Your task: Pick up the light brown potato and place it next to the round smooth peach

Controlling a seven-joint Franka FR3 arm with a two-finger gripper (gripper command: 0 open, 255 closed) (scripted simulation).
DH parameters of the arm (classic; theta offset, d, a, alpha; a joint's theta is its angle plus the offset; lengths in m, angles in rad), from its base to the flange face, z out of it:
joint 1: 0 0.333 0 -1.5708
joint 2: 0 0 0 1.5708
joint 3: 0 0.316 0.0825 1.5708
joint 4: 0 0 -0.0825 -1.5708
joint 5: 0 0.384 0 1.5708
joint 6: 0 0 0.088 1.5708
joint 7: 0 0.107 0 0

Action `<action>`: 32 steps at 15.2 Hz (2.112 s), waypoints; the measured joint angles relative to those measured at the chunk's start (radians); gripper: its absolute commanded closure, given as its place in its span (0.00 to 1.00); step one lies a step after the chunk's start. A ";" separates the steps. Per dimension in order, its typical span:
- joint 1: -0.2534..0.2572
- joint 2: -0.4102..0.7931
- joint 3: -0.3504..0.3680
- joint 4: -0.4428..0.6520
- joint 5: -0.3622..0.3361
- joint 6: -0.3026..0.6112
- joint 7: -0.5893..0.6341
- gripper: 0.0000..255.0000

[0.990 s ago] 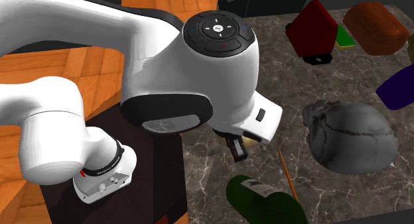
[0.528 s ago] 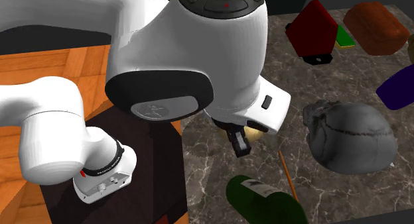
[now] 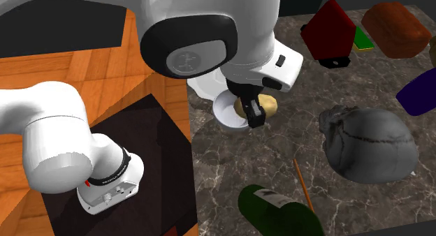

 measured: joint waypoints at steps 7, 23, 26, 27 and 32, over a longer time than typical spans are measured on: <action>0.084 0.150 0.106 0.104 0.060 0.037 0.142 1.00; 0.217 0.584 0.285 0.566 0.090 -0.005 0.428 1.00; 0.243 0.675 0.306 0.673 0.078 -0.024 0.479 1.00; 0.251 0.708 0.312 0.720 0.075 -0.039 0.493 1.00; 0.296 0.881 0.334 0.963 0.054 -0.115 0.560 1.00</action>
